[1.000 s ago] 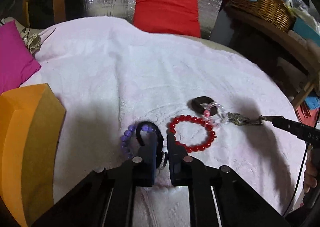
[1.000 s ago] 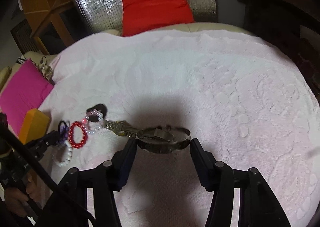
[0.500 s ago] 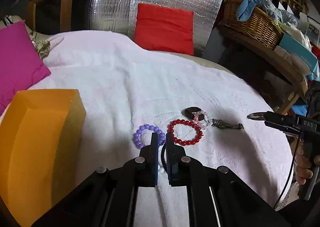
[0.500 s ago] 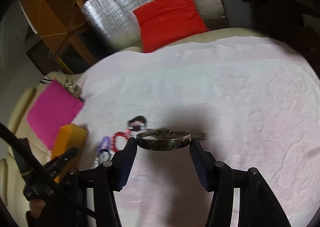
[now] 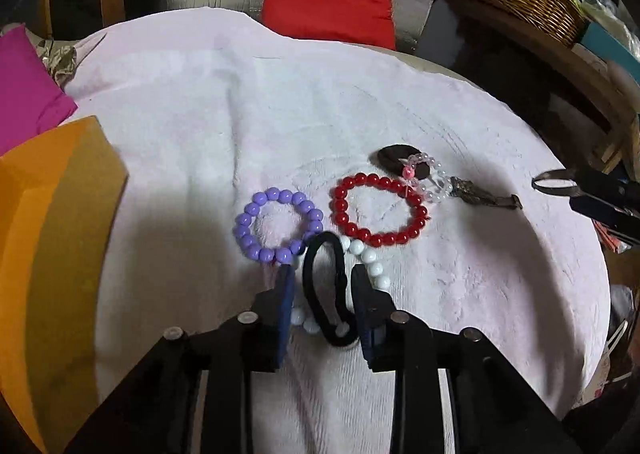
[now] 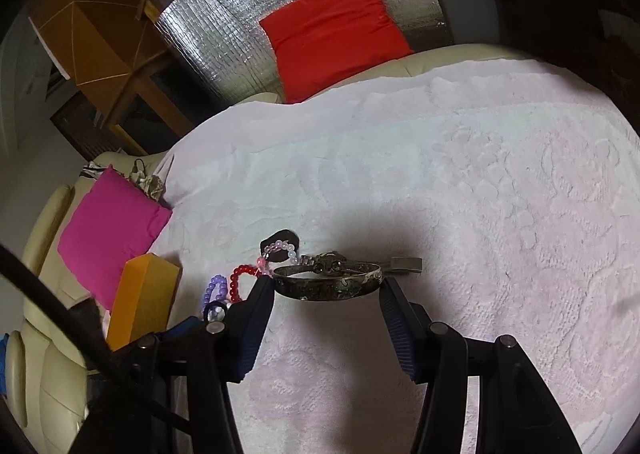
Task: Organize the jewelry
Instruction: 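Grasp the black hair tie with the left tool while the right tool grasps the silver bangle, then carry hair tie and bangle into the orange box and open both tools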
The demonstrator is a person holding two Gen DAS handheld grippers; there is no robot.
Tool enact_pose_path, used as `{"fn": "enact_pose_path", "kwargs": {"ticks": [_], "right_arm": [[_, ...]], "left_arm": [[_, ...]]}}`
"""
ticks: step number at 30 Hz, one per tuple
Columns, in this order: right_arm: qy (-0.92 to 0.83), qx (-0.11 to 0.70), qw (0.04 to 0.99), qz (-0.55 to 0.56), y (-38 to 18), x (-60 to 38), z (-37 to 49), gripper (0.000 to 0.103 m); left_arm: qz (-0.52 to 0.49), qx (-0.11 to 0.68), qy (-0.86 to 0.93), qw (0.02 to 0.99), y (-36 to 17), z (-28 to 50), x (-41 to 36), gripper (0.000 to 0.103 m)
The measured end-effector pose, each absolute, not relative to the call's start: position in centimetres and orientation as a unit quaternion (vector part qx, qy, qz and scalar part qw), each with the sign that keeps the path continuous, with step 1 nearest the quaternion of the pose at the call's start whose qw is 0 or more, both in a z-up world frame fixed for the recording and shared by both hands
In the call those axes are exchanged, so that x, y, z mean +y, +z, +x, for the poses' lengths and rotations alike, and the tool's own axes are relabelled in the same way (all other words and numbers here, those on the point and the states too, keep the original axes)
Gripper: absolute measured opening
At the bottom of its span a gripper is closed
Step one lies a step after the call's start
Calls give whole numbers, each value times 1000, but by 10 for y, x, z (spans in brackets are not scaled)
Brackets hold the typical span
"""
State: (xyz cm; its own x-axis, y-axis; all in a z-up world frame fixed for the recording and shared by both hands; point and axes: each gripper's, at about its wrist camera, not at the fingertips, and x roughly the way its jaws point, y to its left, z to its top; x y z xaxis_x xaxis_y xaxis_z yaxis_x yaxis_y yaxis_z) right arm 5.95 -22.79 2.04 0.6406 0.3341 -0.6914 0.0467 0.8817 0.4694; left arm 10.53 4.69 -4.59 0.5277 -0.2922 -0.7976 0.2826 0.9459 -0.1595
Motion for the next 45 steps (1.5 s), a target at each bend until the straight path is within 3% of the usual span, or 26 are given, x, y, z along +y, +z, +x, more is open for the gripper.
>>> {"fn": "enact_pose_path", "kwargs": {"ticks": [5, 16, 26, 29, 37, 45], "right_arm": [[84, 418, 876, 224, 19, -228, 60, 58], [125, 400, 876, 237, 32, -207, 56, 58], [261, 381, 853, 242, 54, -101, 63, 58], [290, 385, 848, 220, 58, -53, 69, 58], [332, 404, 840, 145, 45, 92, 97, 56], [324, 436, 830, 126, 16, 138, 129, 56]], "left_arm": [[8, 461, -172, 870, -52, 112, 36, 7], [-39, 399, -198, 895, 0, 77, 63, 5], [-58, 304, -79, 948, 68, -4, 154, 5], [-52, 305, -23, 951, 62, -10, 186, 5], [-110, 400, 42, 909, -2, 6, 254, 5], [-136, 425, 49, 894, -21, 18, 265, 5]]}}
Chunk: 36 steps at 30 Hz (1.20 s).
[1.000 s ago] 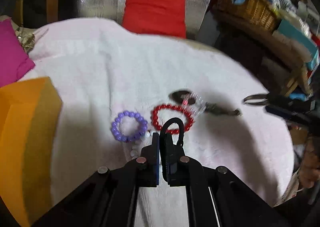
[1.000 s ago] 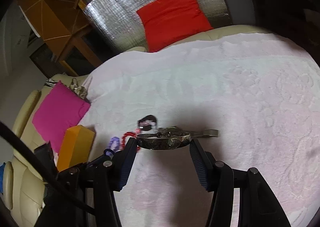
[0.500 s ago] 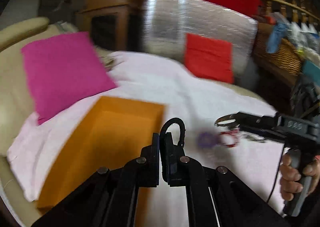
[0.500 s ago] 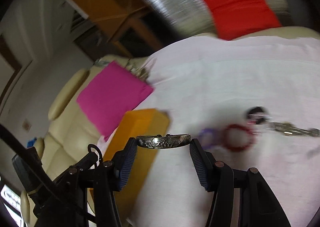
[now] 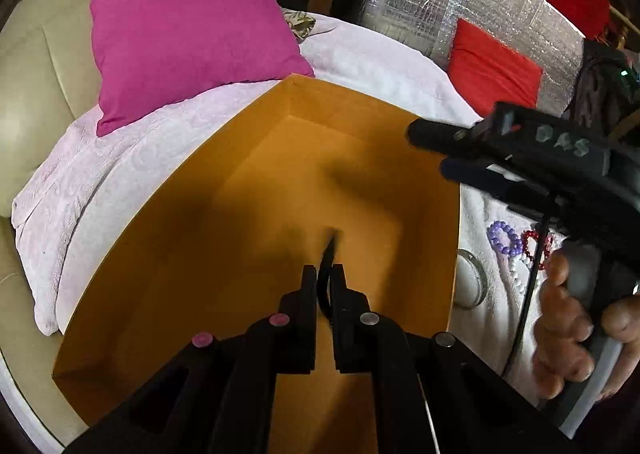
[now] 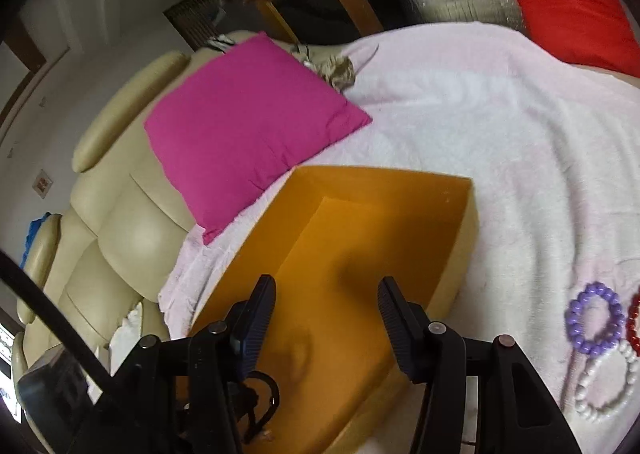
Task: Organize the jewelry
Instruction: 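Carry hair tie and bangle into the orange box and open both tools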
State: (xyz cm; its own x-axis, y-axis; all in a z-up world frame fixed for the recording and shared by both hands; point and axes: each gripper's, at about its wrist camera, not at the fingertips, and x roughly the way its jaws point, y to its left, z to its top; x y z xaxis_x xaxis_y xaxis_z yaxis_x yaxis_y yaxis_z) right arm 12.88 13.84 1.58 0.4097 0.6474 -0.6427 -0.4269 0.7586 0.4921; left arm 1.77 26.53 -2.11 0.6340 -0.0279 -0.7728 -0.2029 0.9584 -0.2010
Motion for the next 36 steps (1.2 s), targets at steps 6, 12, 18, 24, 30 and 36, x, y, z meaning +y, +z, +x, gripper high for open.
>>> {"fn": "enact_pose_path", "kwargs": {"ticks": [6, 12, 18, 24, 30, 36], "right_arm": [[309, 428, 842, 112, 34, 82, 118, 60], [284, 480, 828, 59, 5, 47, 98, 62], [260, 516, 816, 4, -36, 71, 98, 60], [290, 504, 814, 12, -34, 77, 88, 76], [245, 485, 837, -62, -54, 101, 80, 72], [216, 451, 862, -84, -53, 103, 72, 63]], "left_arm": [[-139, 419, 62, 895, -17, 10, 272, 12], [-124, 396, 96, 905, -10, 7, 271, 37], [-116, 398, 96, 905, -11, 8, 268, 38], [-115, 395, 97, 906, -9, 10, 271, 38], [-109, 398, 91, 906, -11, 12, 267, 39], [-114, 395, 91, 907, -9, 12, 268, 39]]}}
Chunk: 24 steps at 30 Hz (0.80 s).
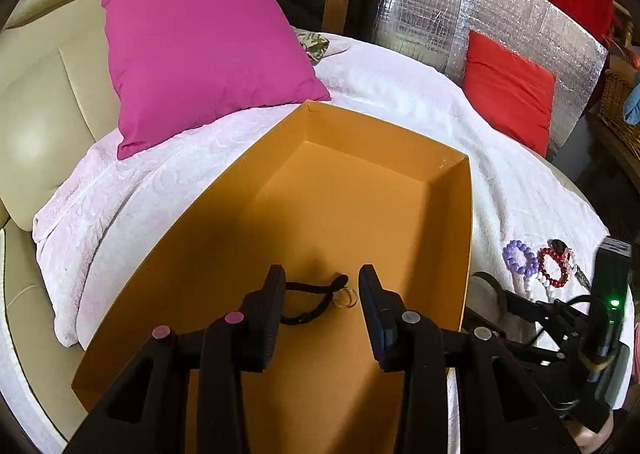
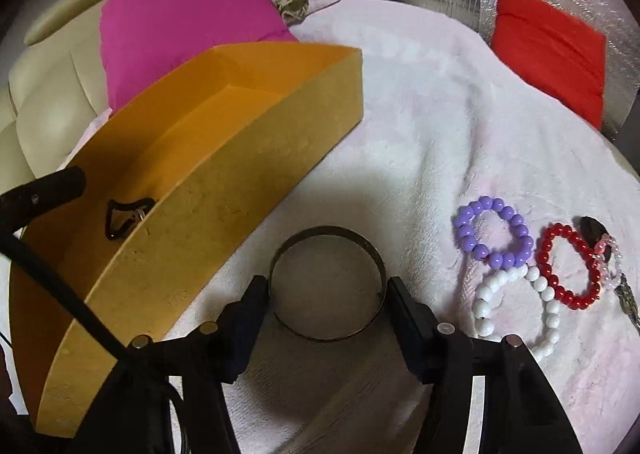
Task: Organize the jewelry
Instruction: 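Carry hair tie and bangle into the orange box and open both tools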
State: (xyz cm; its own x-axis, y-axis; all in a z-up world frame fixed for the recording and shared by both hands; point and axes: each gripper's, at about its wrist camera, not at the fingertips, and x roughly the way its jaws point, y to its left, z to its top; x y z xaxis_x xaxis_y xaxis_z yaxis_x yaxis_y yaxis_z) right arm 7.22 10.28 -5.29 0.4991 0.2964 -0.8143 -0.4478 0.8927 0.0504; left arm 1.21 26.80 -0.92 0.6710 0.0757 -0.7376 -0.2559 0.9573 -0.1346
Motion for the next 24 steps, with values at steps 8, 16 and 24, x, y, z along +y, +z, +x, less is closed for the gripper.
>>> {"fn": "enact_pose_path", "kwargs": {"ticks": [8, 16, 24], "right_arm": [[229, 383, 894, -44, 26, 90, 69, 63], [274, 411, 869, -30, 36, 172, 113, 63], [254, 437, 863, -7, 15, 190, 136, 66]], "left_arm": [[-122, 375, 111, 912, -1, 6, 275, 46], [-133, 370, 135, 910, 1, 1, 290, 53], [-111, 359, 154, 914, 4, 0, 289, 55]]}}
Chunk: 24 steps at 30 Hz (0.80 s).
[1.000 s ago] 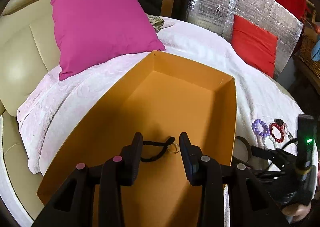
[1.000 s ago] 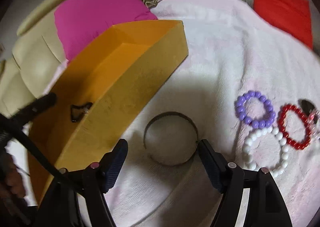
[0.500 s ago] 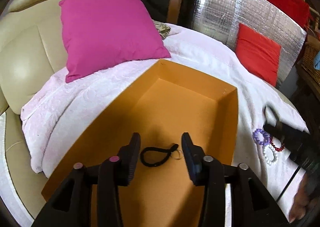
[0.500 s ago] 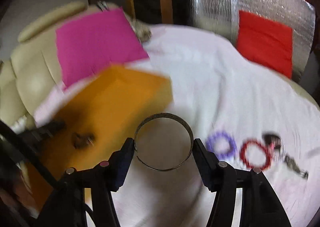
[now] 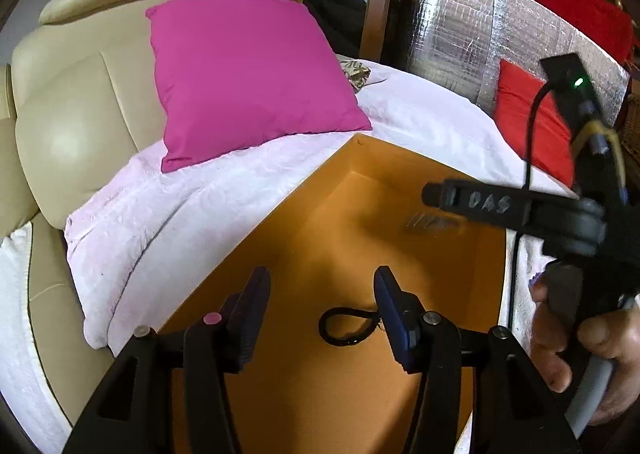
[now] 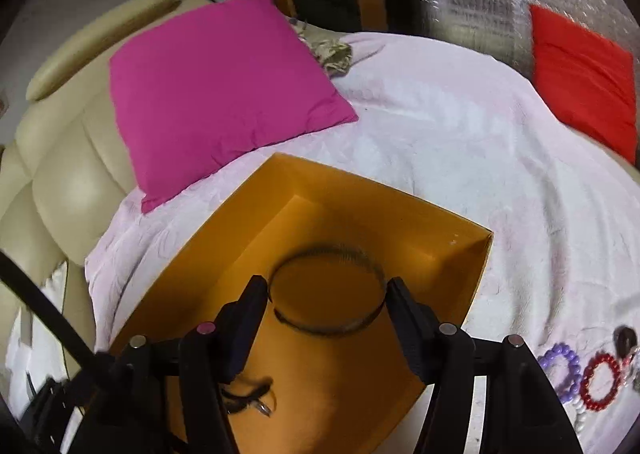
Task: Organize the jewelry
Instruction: 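Carry hair tie and bangle into the orange box and open both tools, then grasp the white bead bracelet with the left tool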
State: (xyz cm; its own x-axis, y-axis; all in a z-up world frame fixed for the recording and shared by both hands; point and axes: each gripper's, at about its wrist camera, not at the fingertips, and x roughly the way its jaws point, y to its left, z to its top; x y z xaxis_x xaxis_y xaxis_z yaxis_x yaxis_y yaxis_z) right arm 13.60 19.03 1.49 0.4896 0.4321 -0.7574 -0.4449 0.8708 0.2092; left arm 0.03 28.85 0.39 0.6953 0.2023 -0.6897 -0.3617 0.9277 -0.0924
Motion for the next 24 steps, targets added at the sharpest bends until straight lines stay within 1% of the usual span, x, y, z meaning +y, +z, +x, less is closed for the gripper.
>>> {"fn": "enact_pose_path", "kwargs": {"ticks": [6, 10, 14, 16, 19, 24], "right_arm": [[251, 393, 884, 14, 46, 137, 119, 66], [224, 372, 900, 29, 66, 59, 99, 66], [172, 369, 912, 46, 75, -34, 79, 66], [139, 373, 915, 69, 72, -83, 69, 65], [97, 384, 913, 103, 60, -147, 57, 65], [56, 414, 889, 186, 23, -229, 63, 65]], "left_arm": [[-80, 342, 142, 926, 13, 5, 257, 55], [-57, 329, 122, 935, 21, 10, 226, 56], [-31, 321, 91, 942, 26, 16, 185, 59], [-19, 317, 73, 945, 26, 18, 164, 60], [-3, 318, 40, 947, 25, 23, 134, 64], [12, 359, -29, 933, 7, 41, 90, 65]]}}
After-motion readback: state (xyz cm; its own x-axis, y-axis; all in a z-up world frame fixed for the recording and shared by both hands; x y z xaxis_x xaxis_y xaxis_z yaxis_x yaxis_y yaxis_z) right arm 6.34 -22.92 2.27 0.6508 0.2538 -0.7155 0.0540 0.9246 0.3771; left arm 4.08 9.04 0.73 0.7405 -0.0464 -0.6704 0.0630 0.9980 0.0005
